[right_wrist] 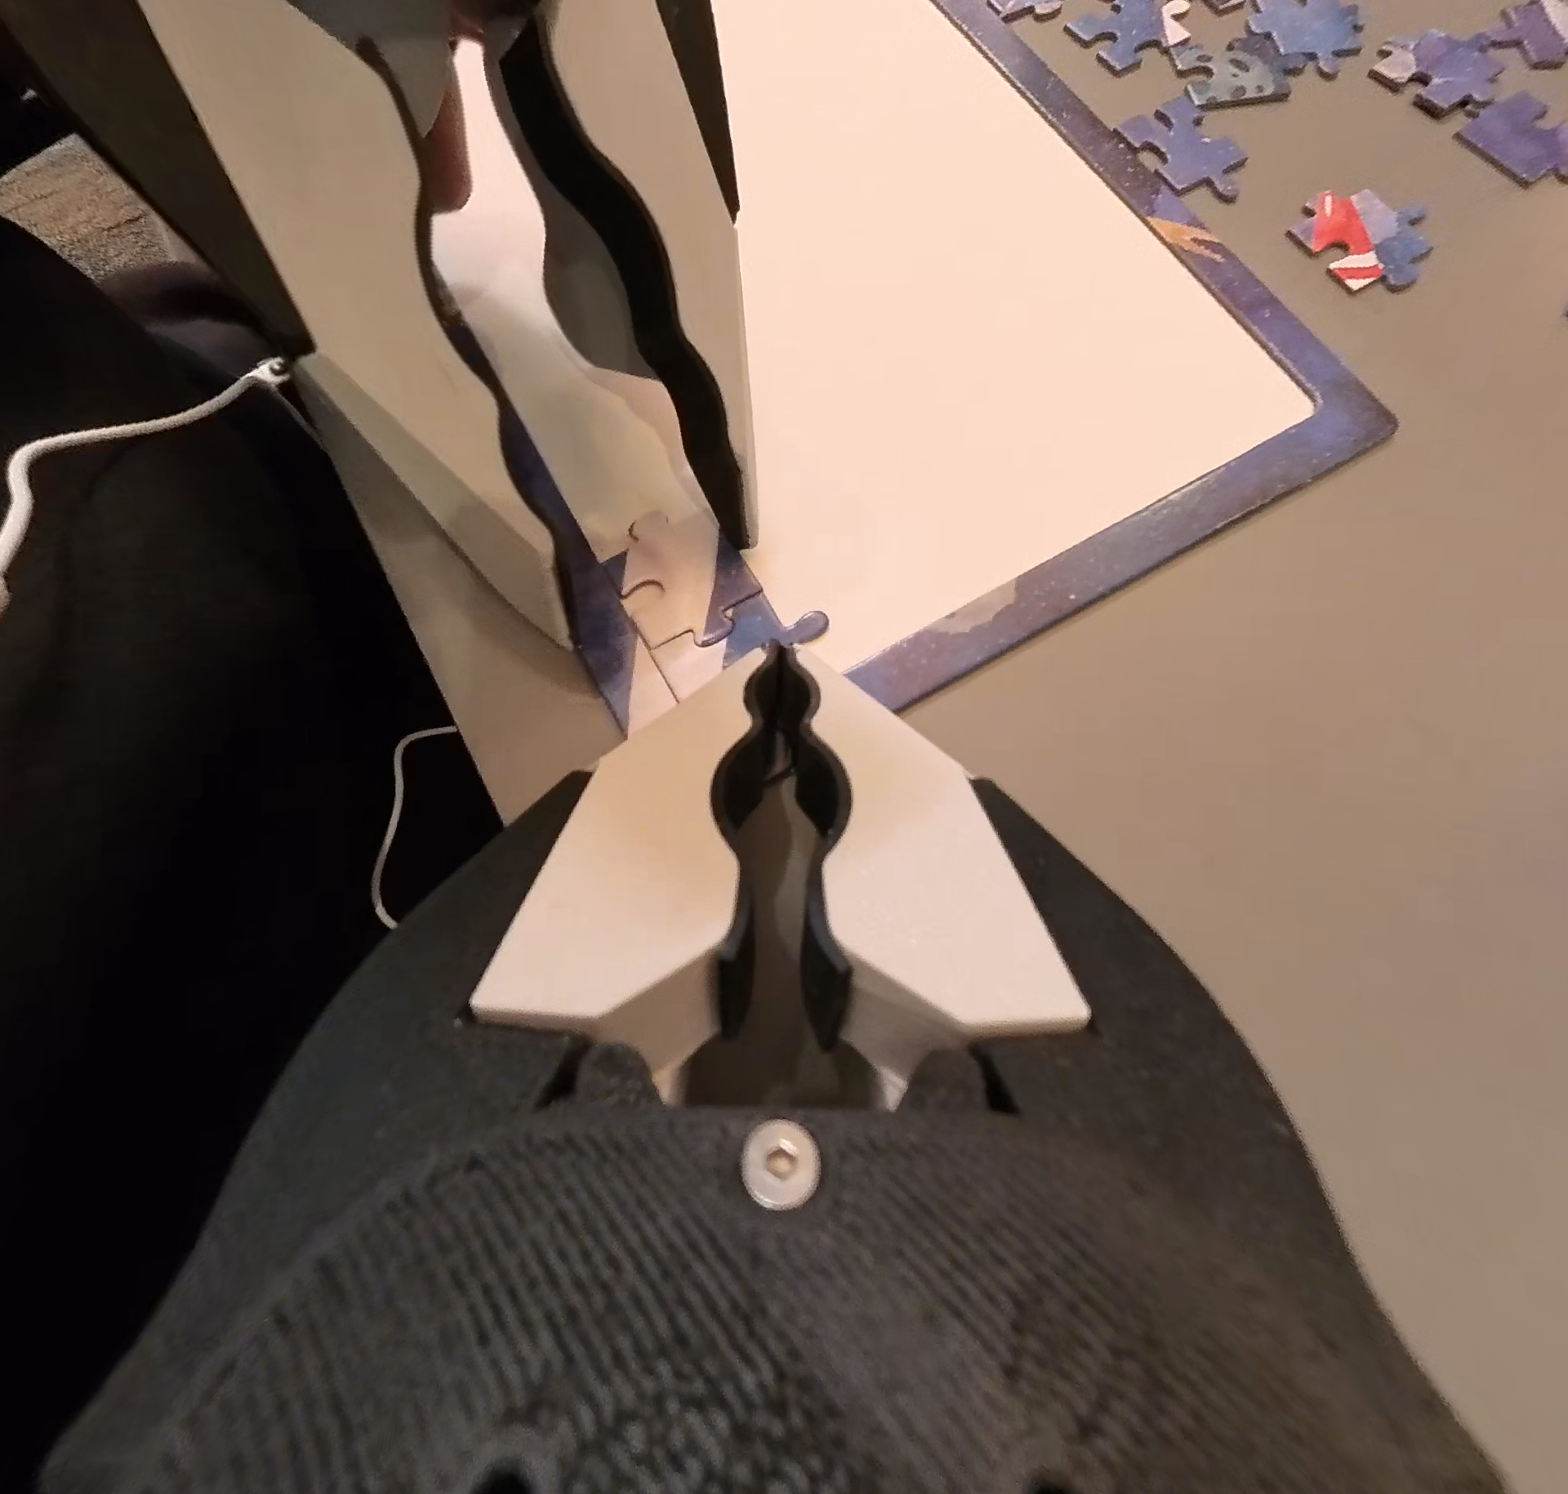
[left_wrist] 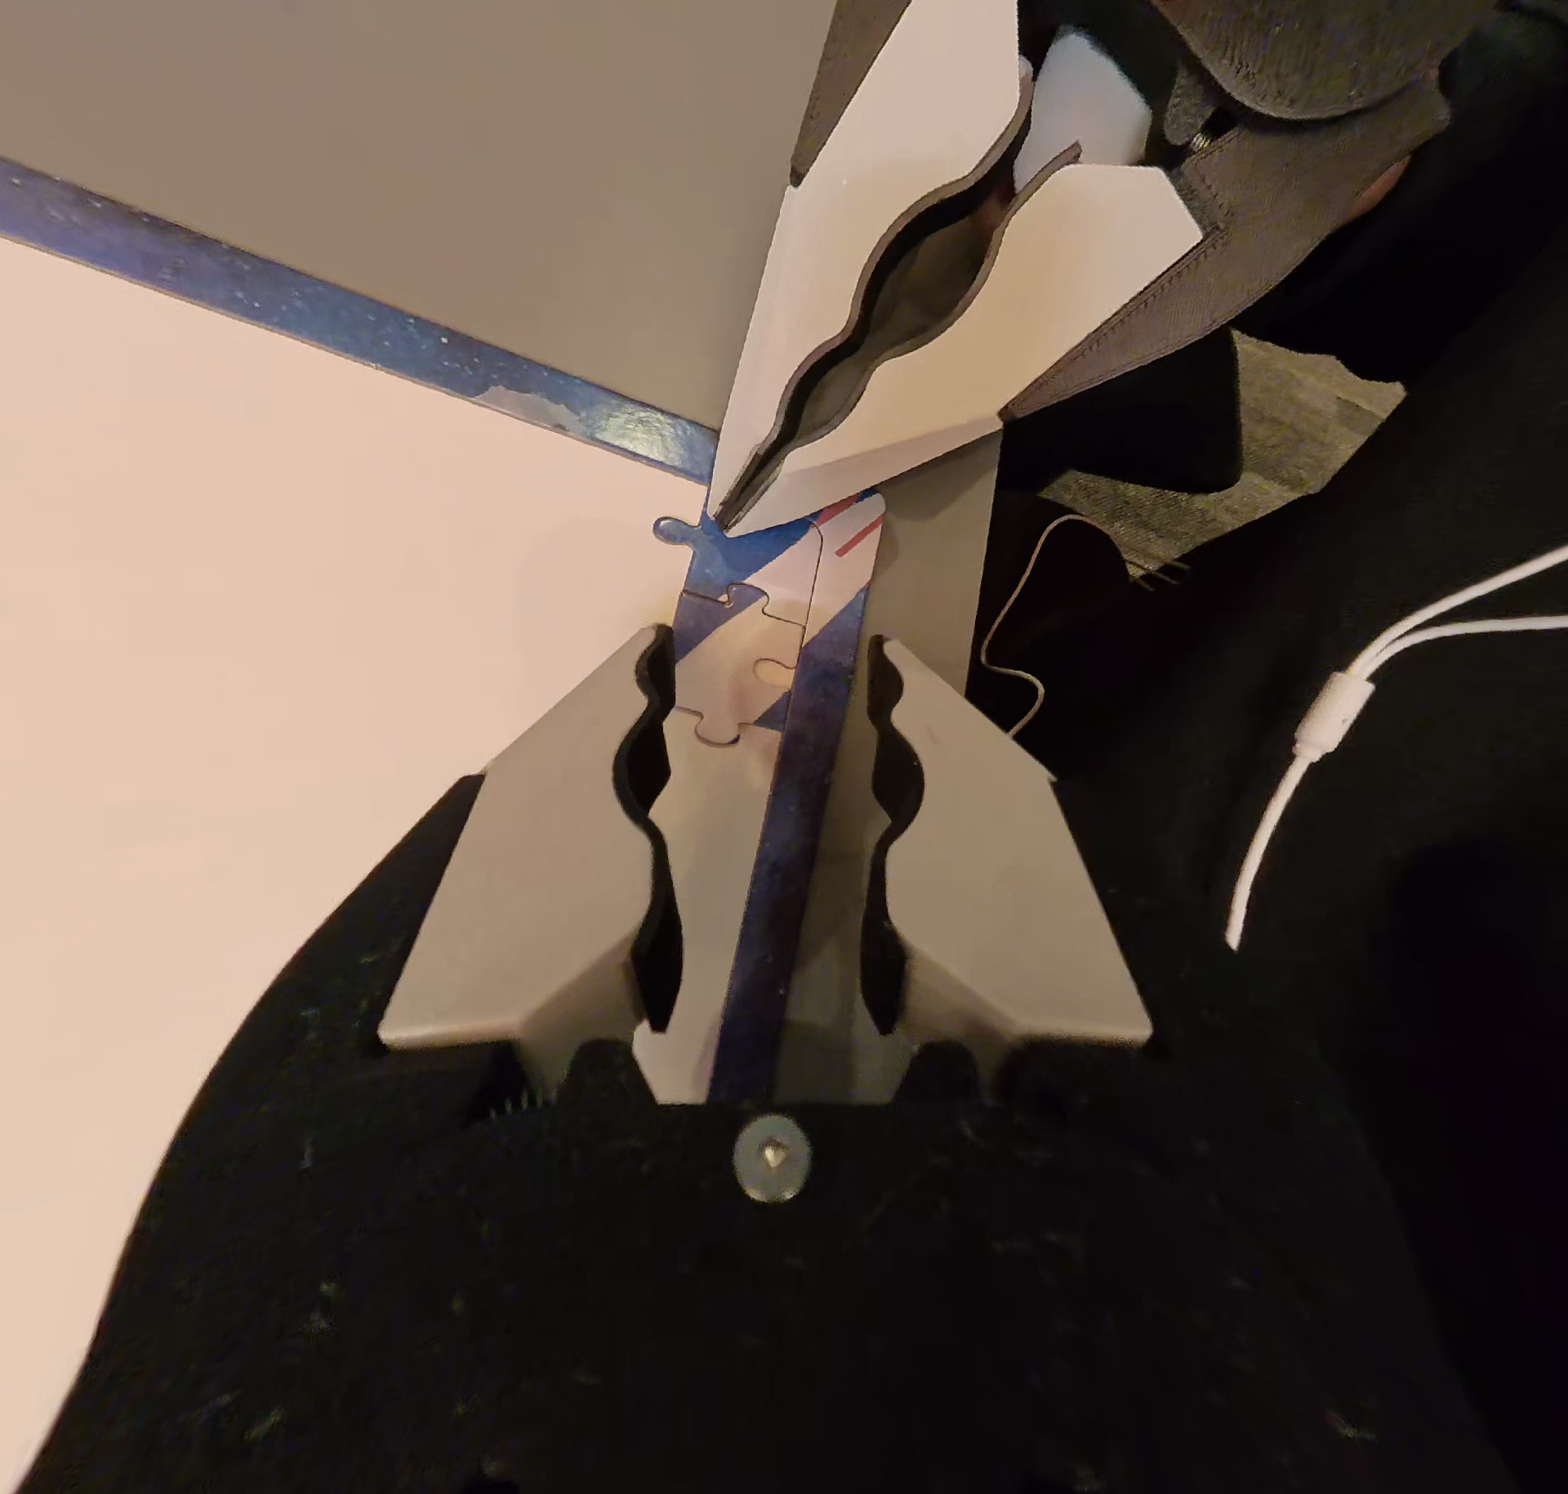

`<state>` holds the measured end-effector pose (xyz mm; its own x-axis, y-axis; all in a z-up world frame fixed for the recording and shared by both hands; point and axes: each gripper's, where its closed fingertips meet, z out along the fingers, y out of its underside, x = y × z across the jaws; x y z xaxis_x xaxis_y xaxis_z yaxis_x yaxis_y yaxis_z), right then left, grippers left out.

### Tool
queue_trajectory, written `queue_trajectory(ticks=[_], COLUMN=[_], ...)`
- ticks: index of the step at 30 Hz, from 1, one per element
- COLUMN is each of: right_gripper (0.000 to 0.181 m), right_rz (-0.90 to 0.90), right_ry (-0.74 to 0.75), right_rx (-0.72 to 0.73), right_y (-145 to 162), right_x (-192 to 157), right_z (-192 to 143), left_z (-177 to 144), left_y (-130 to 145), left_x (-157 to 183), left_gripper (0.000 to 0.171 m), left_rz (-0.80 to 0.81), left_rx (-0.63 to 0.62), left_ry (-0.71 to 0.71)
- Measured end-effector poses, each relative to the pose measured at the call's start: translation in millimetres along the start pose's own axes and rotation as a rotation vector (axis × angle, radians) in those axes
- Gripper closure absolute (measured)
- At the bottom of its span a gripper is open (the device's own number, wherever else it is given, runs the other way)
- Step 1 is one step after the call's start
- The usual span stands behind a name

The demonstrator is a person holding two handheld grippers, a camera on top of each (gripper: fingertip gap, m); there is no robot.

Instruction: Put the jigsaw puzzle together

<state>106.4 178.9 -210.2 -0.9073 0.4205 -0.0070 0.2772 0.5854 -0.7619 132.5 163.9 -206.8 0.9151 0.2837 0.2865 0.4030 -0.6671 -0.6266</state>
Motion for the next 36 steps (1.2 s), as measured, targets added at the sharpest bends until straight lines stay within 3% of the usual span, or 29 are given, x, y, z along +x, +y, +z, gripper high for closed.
queue_trajectory(ticks=[5,6,8,14,19,31,36], right_gripper=[0.181,0.181,0.181,0.181,0.181,0.181,0.181], right_rz=[-0.002,-0.003,-0.004,-0.005,-0.004,-0.005,-0.006], right_ry=[0.002,0.003,0.003,0.005,0.004,0.005,0.006], right_rx=[0.0,0.0,0.001,0.001,0.001,0.001,0.001], right_y=[0.0,0.1,0.0,0.1,0.1,0.0,0.0], right_x=[-0.1,0.0,0.0,0.1,0.1,0.1,0.2], right_z=[0.0,0.0,0.1,0.0,0.0,0.0,-0.1], left_z=[-0.4,-1.3,-3.3,-9.5,-15.5,-8.6,-8.3], left_y=[0.6,0.0,-4.4,3.4,19.2,15.3,14.9], left_x=[1.0,7.7,18.6,-8.0,-18.4,-8.8,-9.9], left_gripper=[0.126,0.136,0.136,0.135,0.149,0.171,0.171], left_rz=[0.038,0.031,0.0,0.025,0.143,0.171,0.153], left_rx=[-0.016,-0.011,0.017,-0.02,-0.09,-0.068,-0.065], left_ry=[-0.007,0.042,0.122,-0.065,-0.197,-0.12,-0.115])
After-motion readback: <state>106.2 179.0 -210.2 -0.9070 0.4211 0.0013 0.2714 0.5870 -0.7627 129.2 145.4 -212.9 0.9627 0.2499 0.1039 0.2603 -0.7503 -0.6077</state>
